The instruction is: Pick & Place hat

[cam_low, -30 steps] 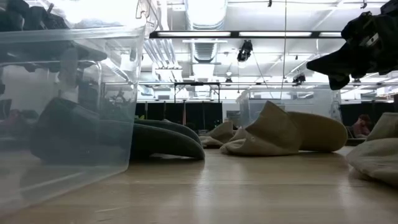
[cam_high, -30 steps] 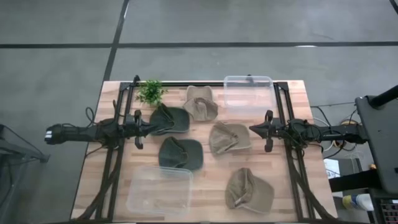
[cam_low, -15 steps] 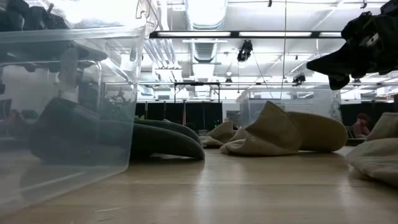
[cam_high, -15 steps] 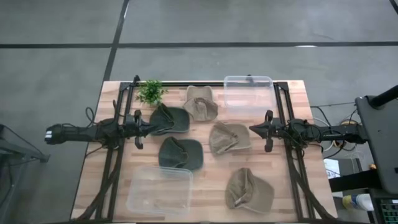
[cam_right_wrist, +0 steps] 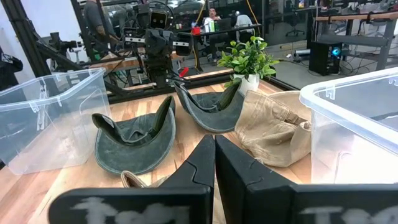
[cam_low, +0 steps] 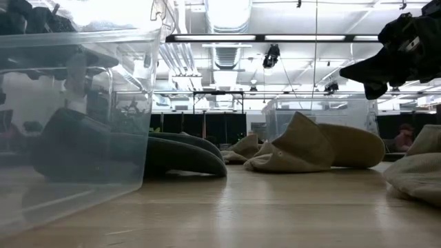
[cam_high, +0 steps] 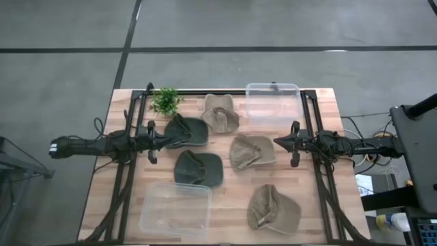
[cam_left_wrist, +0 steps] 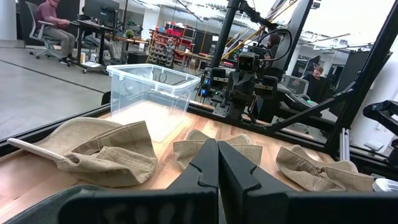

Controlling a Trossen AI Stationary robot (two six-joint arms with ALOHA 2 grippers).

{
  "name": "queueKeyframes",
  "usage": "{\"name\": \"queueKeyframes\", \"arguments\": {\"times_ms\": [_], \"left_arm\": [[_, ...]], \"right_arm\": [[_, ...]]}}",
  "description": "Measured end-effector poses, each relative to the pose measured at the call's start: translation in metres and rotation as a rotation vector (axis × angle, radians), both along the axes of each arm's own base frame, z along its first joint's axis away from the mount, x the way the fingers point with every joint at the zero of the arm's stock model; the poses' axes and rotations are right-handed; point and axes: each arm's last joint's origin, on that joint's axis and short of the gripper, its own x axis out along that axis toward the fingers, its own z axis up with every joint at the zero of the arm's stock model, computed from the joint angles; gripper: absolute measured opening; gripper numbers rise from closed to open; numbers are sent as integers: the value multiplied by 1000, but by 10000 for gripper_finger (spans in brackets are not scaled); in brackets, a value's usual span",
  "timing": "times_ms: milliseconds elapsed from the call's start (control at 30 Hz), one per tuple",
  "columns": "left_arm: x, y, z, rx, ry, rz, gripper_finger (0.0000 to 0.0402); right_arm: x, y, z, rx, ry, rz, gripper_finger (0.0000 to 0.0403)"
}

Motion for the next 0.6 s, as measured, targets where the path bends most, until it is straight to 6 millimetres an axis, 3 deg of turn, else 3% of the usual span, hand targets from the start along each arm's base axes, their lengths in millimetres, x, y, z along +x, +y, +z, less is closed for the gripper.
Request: {"name": "queueKeyframes", "arguments": {"times_ms": [333, 600], "left_arm": [[0, 0, 0, 0, 0, 0, 0], [0, 0, 0, 0, 0, 0, 0]], "right_arm": [[0, 0, 1, 49, -15, -2, 9], [0, 0, 1, 555, -99, -25, 9]]}}
